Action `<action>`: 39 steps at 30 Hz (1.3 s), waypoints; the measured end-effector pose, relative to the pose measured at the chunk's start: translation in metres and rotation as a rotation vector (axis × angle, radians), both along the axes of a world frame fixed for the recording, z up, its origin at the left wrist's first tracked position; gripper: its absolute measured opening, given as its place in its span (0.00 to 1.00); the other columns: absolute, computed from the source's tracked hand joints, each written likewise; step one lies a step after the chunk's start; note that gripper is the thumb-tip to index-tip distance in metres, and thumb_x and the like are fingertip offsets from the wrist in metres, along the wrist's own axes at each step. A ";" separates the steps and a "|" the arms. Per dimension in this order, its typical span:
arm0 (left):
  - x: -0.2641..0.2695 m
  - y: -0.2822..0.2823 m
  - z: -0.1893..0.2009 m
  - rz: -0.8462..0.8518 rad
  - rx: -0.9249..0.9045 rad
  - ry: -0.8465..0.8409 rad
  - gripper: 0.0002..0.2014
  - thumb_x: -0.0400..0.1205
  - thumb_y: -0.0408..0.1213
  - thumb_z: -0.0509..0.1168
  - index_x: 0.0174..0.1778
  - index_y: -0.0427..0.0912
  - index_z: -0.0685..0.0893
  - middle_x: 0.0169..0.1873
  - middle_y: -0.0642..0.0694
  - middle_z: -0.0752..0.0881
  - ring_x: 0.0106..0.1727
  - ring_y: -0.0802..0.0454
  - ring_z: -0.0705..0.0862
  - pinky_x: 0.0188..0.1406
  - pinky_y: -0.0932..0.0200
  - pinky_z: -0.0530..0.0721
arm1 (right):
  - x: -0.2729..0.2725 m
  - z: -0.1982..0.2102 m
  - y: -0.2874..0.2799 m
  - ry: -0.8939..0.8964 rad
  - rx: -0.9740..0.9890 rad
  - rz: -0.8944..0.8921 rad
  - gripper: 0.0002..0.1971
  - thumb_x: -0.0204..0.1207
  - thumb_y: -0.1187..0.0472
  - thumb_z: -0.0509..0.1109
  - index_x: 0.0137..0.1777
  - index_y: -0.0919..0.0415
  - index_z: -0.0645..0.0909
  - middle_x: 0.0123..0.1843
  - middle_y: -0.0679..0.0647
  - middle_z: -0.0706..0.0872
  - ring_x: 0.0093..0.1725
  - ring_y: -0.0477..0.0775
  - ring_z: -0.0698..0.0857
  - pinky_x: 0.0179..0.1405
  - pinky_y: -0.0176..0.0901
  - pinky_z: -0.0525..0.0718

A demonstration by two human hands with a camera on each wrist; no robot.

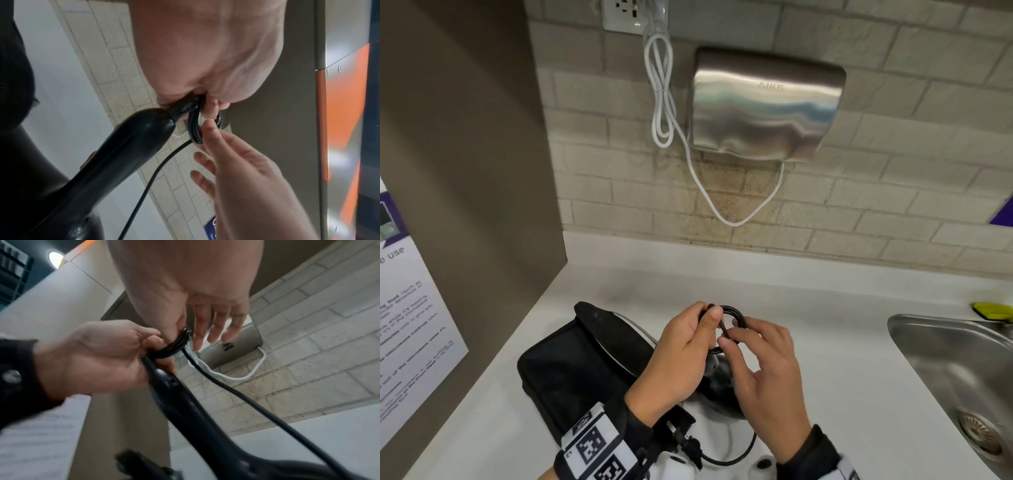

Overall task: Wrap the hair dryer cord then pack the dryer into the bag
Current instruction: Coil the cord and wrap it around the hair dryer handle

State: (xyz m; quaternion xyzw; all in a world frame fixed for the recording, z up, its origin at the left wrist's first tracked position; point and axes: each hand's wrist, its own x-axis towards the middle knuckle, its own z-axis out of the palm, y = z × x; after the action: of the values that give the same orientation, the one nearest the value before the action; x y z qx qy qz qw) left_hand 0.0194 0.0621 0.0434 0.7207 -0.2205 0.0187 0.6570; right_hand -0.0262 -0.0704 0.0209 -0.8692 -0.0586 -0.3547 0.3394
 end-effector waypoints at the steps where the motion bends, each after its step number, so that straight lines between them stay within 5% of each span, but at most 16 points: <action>1: 0.000 -0.001 0.000 0.020 0.015 -0.018 0.18 0.87 0.49 0.57 0.29 0.58 0.74 0.21 0.60 0.72 0.25 0.62 0.68 0.28 0.70 0.69 | -0.004 0.008 0.005 0.106 0.132 0.019 0.08 0.77 0.51 0.71 0.44 0.51 0.90 0.55 0.46 0.86 0.57 0.49 0.82 0.53 0.23 0.75; 3: 0.001 -0.001 -0.001 0.054 0.036 -0.050 0.16 0.87 0.48 0.59 0.31 0.55 0.75 0.20 0.59 0.71 0.24 0.62 0.67 0.27 0.70 0.69 | -0.011 0.025 0.009 0.343 0.462 0.124 0.09 0.77 0.52 0.74 0.37 0.50 0.90 0.54 0.45 0.85 0.51 0.45 0.85 0.48 0.28 0.77; 6: 0.002 -0.001 -0.002 0.088 0.066 -0.086 0.14 0.86 0.49 0.58 0.38 0.49 0.80 0.19 0.59 0.72 0.22 0.61 0.67 0.25 0.70 0.68 | -0.023 0.045 0.005 0.513 0.861 0.248 0.23 0.75 0.41 0.68 0.26 0.58 0.80 0.39 0.49 0.83 0.41 0.47 0.83 0.47 0.42 0.75; 10: 0.013 0.005 -0.001 0.167 0.054 -0.084 0.20 0.86 0.51 0.57 0.43 0.37 0.82 0.20 0.57 0.69 0.22 0.62 0.67 0.26 0.70 0.68 | -0.041 0.047 -0.005 0.433 0.678 0.195 0.23 0.66 0.34 0.74 0.30 0.55 0.86 0.55 0.38 0.87 0.62 0.34 0.81 0.61 0.39 0.73; 12: 0.016 0.007 -0.001 0.166 0.059 -0.083 0.19 0.87 0.50 0.57 0.44 0.38 0.81 0.21 0.56 0.67 0.21 0.62 0.66 0.24 0.70 0.67 | -0.048 0.048 -0.010 0.389 0.668 0.256 0.17 0.63 0.39 0.74 0.32 0.54 0.88 0.51 0.46 0.91 0.61 0.43 0.86 0.59 0.36 0.78; 15: 0.016 0.007 -0.001 0.143 0.066 -0.074 0.19 0.87 0.49 0.56 0.44 0.37 0.81 0.21 0.57 0.67 0.21 0.62 0.65 0.24 0.69 0.67 | -0.057 0.050 -0.019 0.469 0.963 0.505 0.18 0.66 0.47 0.81 0.32 0.61 0.81 0.24 0.53 0.81 0.37 0.63 0.90 0.52 0.46 0.89; 17: 0.016 0.006 -0.001 0.133 0.063 -0.067 0.18 0.87 0.49 0.56 0.44 0.38 0.81 0.21 0.58 0.72 0.22 0.63 0.69 0.26 0.69 0.71 | -0.061 0.055 -0.026 0.598 1.131 0.563 0.25 0.58 0.47 0.87 0.37 0.67 0.81 0.21 0.53 0.68 0.17 0.56 0.76 0.31 0.52 0.89; 18: 0.016 0.006 -0.002 0.133 0.067 -0.067 0.17 0.88 0.48 0.56 0.44 0.39 0.81 0.21 0.59 0.75 0.24 0.63 0.72 0.28 0.69 0.73 | -0.063 0.059 -0.029 0.696 1.156 0.577 0.27 0.56 0.48 0.88 0.40 0.69 0.81 0.21 0.54 0.66 0.13 0.50 0.69 0.20 0.46 0.83; 21: 0.017 0.008 -0.002 0.137 0.086 -0.080 0.17 0.88 0.47 0.56 0.43 0.40 0.81 0.23 0.57 0.73 0.25 0.62 0.69 0.27 0.67 0.72 | -0.068 0.067 -0.042 0.923 1.073 0.641 0.17 0.67 0.52 0.80 0.38 0.66 0.80 0.23 0.57 0.70 0.13 0.45 0.64 0.14 0.31 0.69; 24: 0.020 0.012 -0.003 0.173 0.069 -0.067 0.17 0.88 0.49 0.55 0.42 0.42 0.79 0.26 0.52 0.70 0.27 0.58 0.68 0.28 0.65 0.70 | -0.070 0.065 -0.056 0.832 0.928 0.659 0.20 0.67 0.47 0.81 0.34 0.62 0.79 0.23 0.57 0.73 0.27 0.60 0.82 0.33 0.41 0.84; 26: 0.022 0.016 -0.003 0.181 0.078 -0.060 0.17 0.88 0.49 0.55 0.44 0.41 0.80 0.26 0.52 0.70 0.27 0.58 0.68 0.28 0.64 0.70 | -0.073 0.062 -0.058 0.731 0.984 0.659 0.24 0.62 0.46 0.84 0.40 0.66 0.81 0.23 0.58 0.72 0.34 0.67 0.84 0.43 0.50 0.86; 29: 0.024 0.018 -0.004 0.181 0.123 -0.078 0.17 0.87 0.51 0.54 0.46 0.42 0.80 0.25 0.53 0.71 0.27 0.58 0.69 0.29 0.61 0.72 | -0.074 0.064 -0.056 0.669 1.166 0.553 0.32 0.50 0.46 0.90 0.43 0.69 0.83 0.21 0.57 0.68 0.17 0.54 0.70 0.18 0.45 0.77; 31: 0.023 0.017 -0.004 0.185 0.130 -0.082 0.18 0.86 0.53 0.53 0.46 0.43 0.80 0.26 0.52 0.72 0.28 0.57 0.70 0.29 0.59 0.73 | -0.072 0.066 -0.055 0.646 1.087 0.438 0.33 0.49 0.41 0.88 0.43 0.68 0.85 0.22 0.56 0.68 0.15 0.48 0.63 0.17 0.33 0.69; 33: 0.023 0.017 -0.004 0.186 0.129 -0.085 0.18 0.86 0.52 0.53 0.45 0.42 0.79 0.26 0.51 0.72 0.28 0.57 0.70 0.30 0.59 0.73 | -0.070 0.068 -0.058 0.595 0.937 0.331 0.30 0.52 0.38 0.84 0.42 0.64 0.87 0.23 0.56 0.70 0.17 0.50 0.63 0.17 0.33 0.68; 37: 0.019 0.015 -0.003 0.162 0.137 -0.101 0.17 0.87 0.51 0.54 0.44 0.42 0.78 0.25 0.53 0.71 0.27 0.57 0.69 0.28 0.58 0.72 | -0.064 0.067 -0.065 0.582 0.685 0.196 0.05 0.71 0.58 0.78 0.42 0.59 0.88 0.25 0.57 0.74 0.20 0.55 0.71 0.20 0.40 0.75; 39: 0.013 0.011 -0.001 0.130 0.131 -0.118 0.16 0.87 0.51 0.54 0.43 0.43 0.77 0.23 0.55 0.69 0.25 0.58 0.67 0.26 0.59 0.71 | -0.058 0.064 -0.064 0.587 0.549 0.170 0.05 0.74 0.64 0.78 0.46 0.54 0.88 0.30 0.56 0.80 0.22 0.54 0.77 0.25 0.35 0.79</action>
State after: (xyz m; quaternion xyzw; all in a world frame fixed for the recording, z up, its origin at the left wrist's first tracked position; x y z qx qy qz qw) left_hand 0.0329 0.0736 0.0421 0.7725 -0.2124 0.0892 0.5918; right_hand -0.0846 -0.1341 0.0845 -0.8027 0.0658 -0.0648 0.5892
